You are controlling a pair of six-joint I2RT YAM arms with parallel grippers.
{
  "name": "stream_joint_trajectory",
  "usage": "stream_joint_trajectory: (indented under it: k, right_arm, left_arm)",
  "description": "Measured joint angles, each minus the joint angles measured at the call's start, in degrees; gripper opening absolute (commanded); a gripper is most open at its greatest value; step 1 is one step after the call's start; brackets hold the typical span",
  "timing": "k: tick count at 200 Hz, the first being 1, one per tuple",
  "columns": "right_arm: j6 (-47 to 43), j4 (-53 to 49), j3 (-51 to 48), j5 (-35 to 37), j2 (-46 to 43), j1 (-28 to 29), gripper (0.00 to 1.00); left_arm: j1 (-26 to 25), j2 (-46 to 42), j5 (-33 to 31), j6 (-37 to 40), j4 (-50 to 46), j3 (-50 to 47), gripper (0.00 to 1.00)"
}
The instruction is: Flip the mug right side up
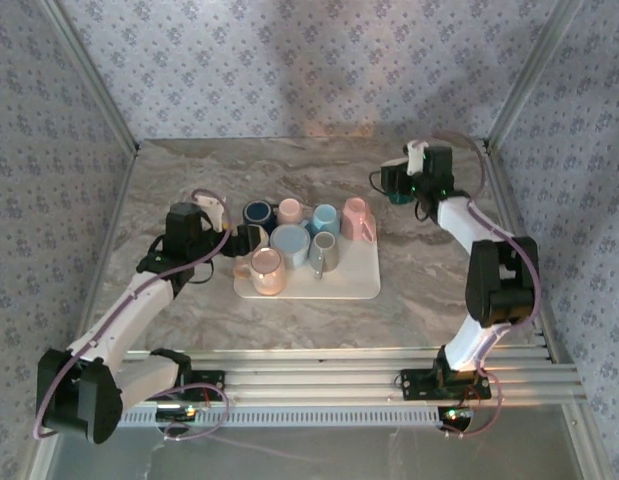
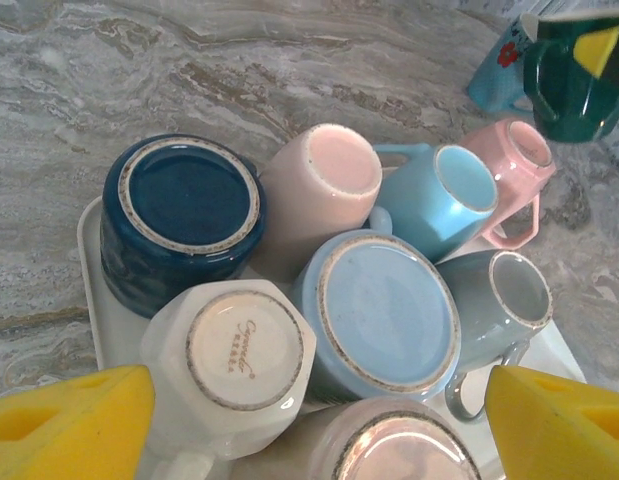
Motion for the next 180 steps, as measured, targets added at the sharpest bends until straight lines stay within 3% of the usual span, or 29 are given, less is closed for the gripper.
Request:
stream_joint_trajectory:
  k: [39,88,142,180]
  right_arm:
    - [3.43,26.12,-18.34,-4.92,1.20,-2.71,0.42]
    - [4.22,52.26,-23.26,-7.26,10.71,-3.61,0.41]
    - [4.17,60.63,-23.04,-8.24,15.72,-3.19,0.49]
    - [4.96,61.77,-20.87,-8.61,17.99,-3.23,0.65]
  left_arm:
    - [0.00,-0.74,0.09,-0.04,0.07,-0.07,0.86]
    - [0.00,-3.48,0.17,-0.39,-0.28,-0.44,0.86]
    - [0.00,-4.42,0.13,-1.90,-0.33,-1.29,0.86]
    - [0.00,-4.44,-0.11,-2.14,-0.35,-1.29,0.86]
